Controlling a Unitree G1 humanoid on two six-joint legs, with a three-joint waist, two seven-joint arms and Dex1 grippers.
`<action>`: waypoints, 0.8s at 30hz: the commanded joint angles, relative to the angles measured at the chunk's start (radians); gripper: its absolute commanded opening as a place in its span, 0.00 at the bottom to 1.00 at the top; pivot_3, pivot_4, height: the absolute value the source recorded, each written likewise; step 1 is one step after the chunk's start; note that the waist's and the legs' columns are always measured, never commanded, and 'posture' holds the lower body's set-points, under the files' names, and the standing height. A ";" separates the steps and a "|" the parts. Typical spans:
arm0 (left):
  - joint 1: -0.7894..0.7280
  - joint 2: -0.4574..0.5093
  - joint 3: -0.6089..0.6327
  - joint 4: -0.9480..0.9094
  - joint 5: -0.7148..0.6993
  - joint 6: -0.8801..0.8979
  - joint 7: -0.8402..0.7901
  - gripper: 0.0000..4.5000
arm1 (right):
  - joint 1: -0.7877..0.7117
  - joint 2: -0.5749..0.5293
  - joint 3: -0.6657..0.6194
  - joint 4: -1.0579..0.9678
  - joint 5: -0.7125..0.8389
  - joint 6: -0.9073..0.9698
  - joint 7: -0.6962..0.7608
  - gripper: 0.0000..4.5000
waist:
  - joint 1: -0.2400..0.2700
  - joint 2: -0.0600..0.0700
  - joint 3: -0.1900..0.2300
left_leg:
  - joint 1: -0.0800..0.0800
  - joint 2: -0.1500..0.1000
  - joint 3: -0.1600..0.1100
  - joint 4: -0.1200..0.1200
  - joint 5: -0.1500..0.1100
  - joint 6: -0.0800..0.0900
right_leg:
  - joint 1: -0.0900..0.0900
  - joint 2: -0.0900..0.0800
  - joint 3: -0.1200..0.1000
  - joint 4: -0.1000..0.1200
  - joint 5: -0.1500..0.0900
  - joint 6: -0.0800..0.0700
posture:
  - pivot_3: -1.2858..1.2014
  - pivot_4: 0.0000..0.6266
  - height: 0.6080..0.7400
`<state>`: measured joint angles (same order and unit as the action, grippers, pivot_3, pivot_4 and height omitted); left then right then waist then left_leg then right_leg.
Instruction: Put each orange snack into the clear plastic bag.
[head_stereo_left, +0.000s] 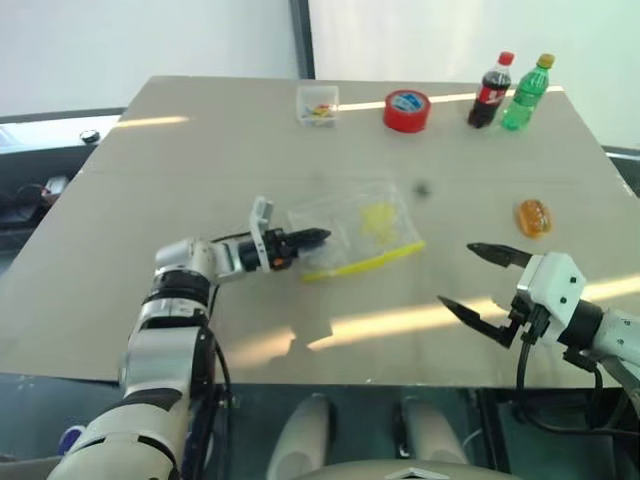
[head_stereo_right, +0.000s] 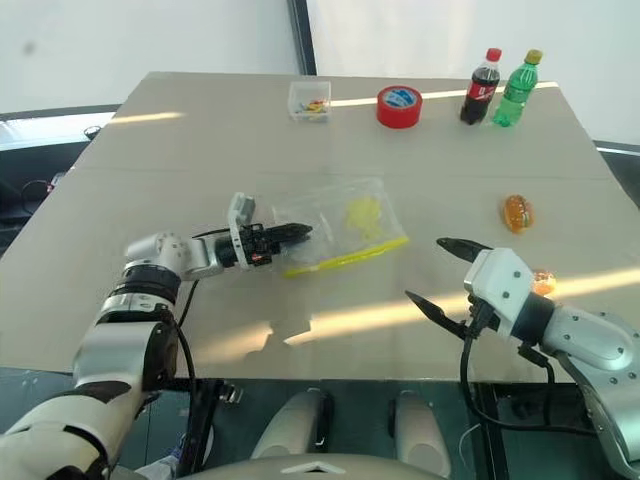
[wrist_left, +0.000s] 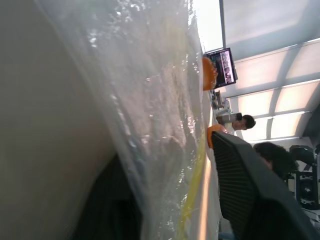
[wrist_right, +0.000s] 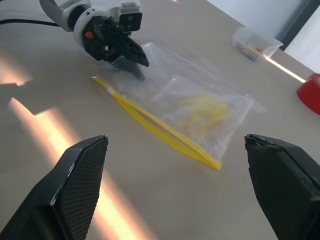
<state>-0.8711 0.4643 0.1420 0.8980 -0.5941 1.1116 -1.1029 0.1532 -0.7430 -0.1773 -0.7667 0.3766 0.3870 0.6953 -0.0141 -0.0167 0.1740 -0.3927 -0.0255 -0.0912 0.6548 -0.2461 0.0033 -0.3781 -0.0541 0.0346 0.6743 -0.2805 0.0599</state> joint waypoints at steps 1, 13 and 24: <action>-0.003 -0.018 0.063 -0.023 -0.047 0.125 0.057 0.07 | -0.030 0.005 0.065 0.008 -0.135 -0.063 -0.057 1.00 | 0.001 0.000 0.000 | 0.000 0.000 0.000 0.000 0.000 0.000 | 0.000 0.000 0.000 0.001 0.000 0.000 | 0.52 0.24 1.00; -0.093 -0.160 0.511 -0.247 -0.225 0.491 0.515 0.03 | -0.362 0.159 0.479 0.444 -0.791 -0.299 -0.342 1.00 | -0.009 -0.003 0.001 | -0.006 0.001 0.001 0.005 0.004 -0.008 | -0.008 0.001 0.002 0.006 0.000 0.000 | 0.52 0.24 1.00; -0.145 -0.222 0.653 -0.279 -0.413 0.503 0.824 0.03 | -0.540 0.328 0.541 0.682 -0.929 -0.324 -0.440 1.00 | -0.016 -0.003 0.001 | -0.006 0.002 0.002 0.004 0.005 -0.009 | -0.010 0.000 0.004 0.006 0.000 0.000 | 0.52 0.24 1.00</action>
<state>-0.9864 0.2445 0.7734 0.6489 -0.9527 1.6078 -0.3163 -0.3647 -0.4296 0.3722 -0.0981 -0.5267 0.0715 0.2933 -0.0305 -0.0196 0.1754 -0.3990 -0.0238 -0.0896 0.6586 -0.2413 -0.0053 -0.3881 -0.0543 0.0389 0.6799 -0.2802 0.0596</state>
